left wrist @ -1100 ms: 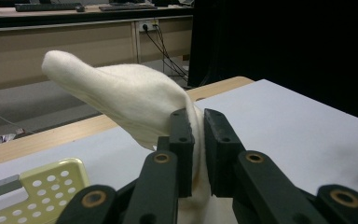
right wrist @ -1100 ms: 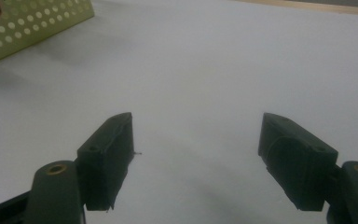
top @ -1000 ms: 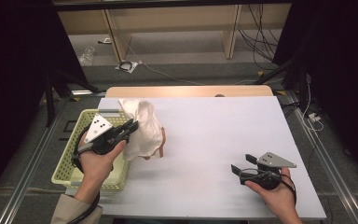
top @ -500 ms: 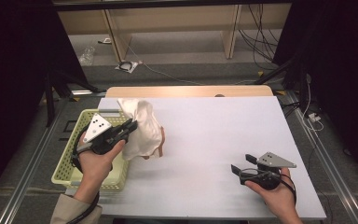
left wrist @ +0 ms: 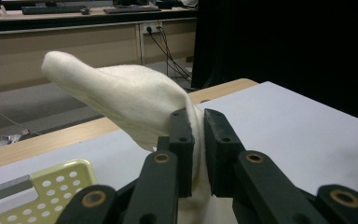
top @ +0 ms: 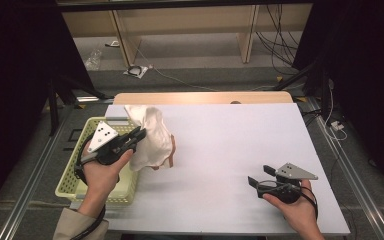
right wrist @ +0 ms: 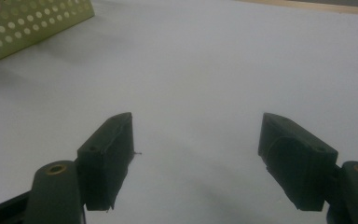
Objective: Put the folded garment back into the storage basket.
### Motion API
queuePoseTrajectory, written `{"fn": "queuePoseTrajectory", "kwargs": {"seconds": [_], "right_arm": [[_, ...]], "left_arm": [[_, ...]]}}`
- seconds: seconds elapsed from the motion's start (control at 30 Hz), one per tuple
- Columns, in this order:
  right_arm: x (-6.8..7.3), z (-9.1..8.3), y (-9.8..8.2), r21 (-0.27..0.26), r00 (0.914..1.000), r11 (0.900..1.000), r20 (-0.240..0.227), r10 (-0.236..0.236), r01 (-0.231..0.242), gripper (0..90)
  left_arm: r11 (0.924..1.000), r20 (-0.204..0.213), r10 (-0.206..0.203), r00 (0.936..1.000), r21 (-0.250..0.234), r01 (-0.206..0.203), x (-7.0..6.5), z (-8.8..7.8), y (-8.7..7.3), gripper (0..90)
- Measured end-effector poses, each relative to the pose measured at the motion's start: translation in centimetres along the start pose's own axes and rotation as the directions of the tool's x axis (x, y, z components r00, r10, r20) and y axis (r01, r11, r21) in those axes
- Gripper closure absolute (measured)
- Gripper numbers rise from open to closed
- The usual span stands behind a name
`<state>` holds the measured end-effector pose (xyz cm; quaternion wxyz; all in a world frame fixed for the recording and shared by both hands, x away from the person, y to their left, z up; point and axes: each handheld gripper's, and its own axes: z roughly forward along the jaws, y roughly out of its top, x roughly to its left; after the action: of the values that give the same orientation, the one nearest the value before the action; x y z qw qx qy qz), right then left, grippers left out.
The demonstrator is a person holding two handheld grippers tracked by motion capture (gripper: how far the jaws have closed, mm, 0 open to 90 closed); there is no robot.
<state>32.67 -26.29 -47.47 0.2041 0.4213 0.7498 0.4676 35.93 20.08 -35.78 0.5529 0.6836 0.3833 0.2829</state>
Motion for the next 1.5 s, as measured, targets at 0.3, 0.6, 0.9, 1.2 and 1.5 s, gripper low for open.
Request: {"fn": "queuePoseTrajectory", "kwargs": {"seconds": [0.3,0.6,0.9,1.2,1.5], "right_arm": [[-0.02,-0.03,0.01,0.007,1.0,1.0,0.001,-0.002,0.002,27.4],[-0.02,-0.02,0.01,0.005,1.0,1.0,0.001,-0.001,0.001,27.5],[-0.01,0.02,0.01,0.002,1.0,1.0,0.0,0.0,0.0,27.5],[-0.02,0.01,0.0,0.001,1.0,1.0,0.0,0.001,-0.001,27.5],[-0.04,0.02,0.0,0.0,1.0,1.0,0.001,0.0,0.0,27.5]], "left_arm": [[1.0,-0.003,-0.004,1.0,-0.003,0.004,0.14,-0.09,0.06,81.7],[1.0,-0.007,-0.005,1.0,-0.005,0.005,0.3,-0.23,0.14,81.7],[0.9999,-0.012,-0.009,0.9999,-0.009,0.008,0.5,-0.36,0.22,81.7],[0.9999,-0.02,-0.008,0.9998,-0.011,0.008,0.72,-0.52,0.31,81.7],[0.9998,-0.023,-0.013,0.9996,-0.015,0.012,0.87,-0.62,0.37,81.7]]}}
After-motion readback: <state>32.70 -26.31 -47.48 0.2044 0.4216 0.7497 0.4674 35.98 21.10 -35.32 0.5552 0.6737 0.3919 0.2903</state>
